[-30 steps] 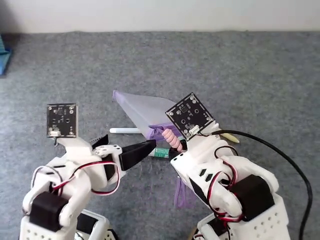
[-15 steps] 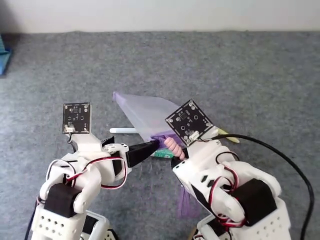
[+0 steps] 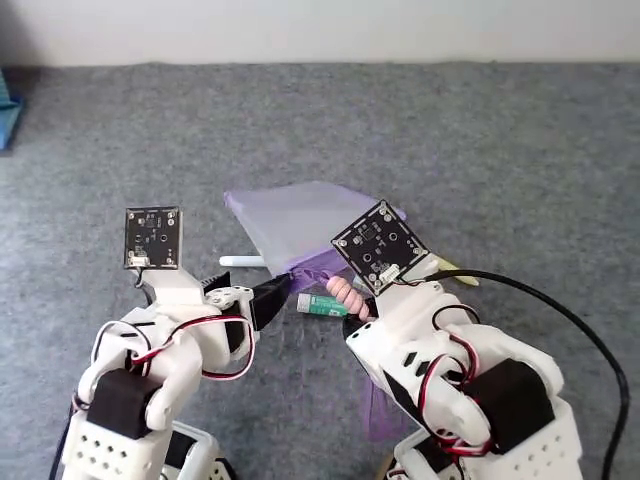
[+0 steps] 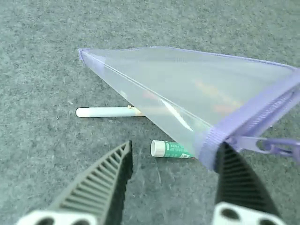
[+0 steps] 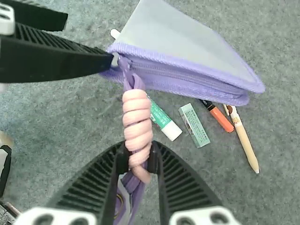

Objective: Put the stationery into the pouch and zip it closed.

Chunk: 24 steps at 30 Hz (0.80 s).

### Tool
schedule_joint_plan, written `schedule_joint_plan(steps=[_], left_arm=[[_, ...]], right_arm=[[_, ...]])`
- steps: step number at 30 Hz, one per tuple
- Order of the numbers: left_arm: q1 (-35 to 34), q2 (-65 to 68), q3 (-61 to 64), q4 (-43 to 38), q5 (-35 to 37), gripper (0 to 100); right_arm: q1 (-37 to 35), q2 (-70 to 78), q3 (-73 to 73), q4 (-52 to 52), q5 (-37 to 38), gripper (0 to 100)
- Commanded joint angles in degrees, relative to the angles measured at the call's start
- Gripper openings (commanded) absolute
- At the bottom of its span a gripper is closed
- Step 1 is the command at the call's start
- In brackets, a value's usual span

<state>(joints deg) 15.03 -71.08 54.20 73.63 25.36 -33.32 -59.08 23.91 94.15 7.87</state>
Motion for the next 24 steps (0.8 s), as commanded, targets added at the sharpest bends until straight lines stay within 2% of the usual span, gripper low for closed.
schedule_joint_plan(steps=[1,9,14,15,21,24], left_arm=[[0.09,0.00,-0.31,-1.32,0.18,23],[0.09,0.53,-0.22,-1.41,0.18,17],[-0.18,0.53,-0.22,-1.41,0.18,5],[-0.26,0.53,-0.22,-1.41,0.18,1],[-0.44,0.09,-0.40,-1.05,0.18,1],[-2.90,0.09,-0.57,-1.05,0.18,1]], right_arm=[[-0.40,-1.01,-3.43,0.31,0.70,0.8],[-0.40,-1.19,-4.40,0.31,0.79,0.8],[0.04,-1.10,-6.15,1.10,2.90,0.8],[0.66,-1.10,-6.51,1.71,3.08,0.8],[9.19,-1.10,-7.38,1.71,3.60,0.8],[12.26,-1.10,-7.38,1.71,3.60,0.8]])
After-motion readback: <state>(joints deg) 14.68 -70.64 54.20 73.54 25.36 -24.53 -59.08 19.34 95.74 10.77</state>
